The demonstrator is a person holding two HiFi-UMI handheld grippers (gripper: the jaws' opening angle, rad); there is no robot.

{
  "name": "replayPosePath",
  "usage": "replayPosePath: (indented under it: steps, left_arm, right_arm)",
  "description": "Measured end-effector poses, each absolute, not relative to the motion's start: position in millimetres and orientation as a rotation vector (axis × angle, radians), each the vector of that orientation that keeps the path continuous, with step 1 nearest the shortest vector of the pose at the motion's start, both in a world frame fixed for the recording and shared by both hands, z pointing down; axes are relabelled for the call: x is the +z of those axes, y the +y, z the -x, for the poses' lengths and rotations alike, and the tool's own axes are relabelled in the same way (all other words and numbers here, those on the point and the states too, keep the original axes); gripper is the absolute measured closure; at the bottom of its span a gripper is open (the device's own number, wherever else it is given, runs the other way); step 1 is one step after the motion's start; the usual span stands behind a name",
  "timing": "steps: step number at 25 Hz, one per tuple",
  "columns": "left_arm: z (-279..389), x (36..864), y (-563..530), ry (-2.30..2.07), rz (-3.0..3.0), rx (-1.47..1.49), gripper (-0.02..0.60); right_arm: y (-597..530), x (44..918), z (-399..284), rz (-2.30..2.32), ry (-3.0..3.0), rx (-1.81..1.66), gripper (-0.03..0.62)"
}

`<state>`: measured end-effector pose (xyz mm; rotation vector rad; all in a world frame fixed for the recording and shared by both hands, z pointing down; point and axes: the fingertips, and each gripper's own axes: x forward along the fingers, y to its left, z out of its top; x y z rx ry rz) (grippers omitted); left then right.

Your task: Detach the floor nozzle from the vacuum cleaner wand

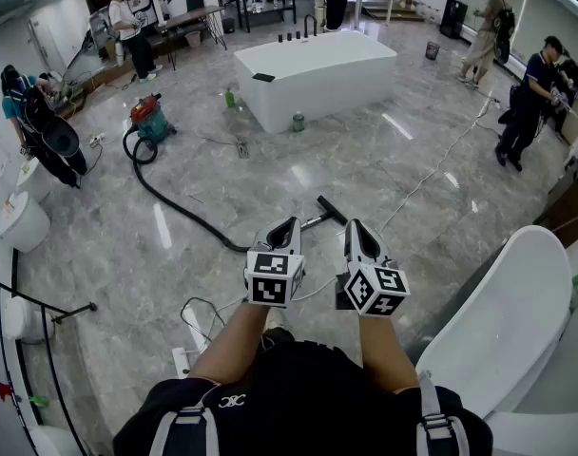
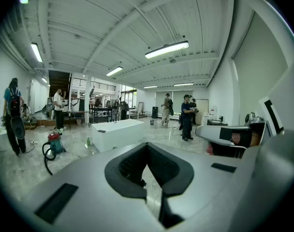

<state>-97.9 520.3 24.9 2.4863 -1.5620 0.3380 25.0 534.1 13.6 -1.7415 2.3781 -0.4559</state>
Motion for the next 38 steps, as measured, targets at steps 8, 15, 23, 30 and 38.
replayPosePath:
  steps: [8, 15, 23, 30, 38]
  left_arm:
    - [99, 45, 447, -1.518, -2.497, 0.331, 0.578]
    - [128, 34, 348, -1.522, -2.541, 0.283, 0.578]
    - [153, 33, 244, -1.464, -2.534, 0.283, 0.578]
    - [158, 48, 188, -1.419, -2.549, 0.287, 0.578]
    - [150, 73, 148, -1.396, -2.521, 0.396, 0.578]
  right_arm:
    - [467, 30, -19, 1.761, 2.363, -0.504, 0.585]
    - [362, 19, -4, 1.741, 2.293, -0.545, 0.585]
    - [269, 12, 24, 1.794, 2.296, -0.507, 0.585]
    - [222, 33, 25, 1.802, 2.229, -0.591, 0.585]
    - [178, 59, 17, 1.809, 2.201, -0.682, 0.585]
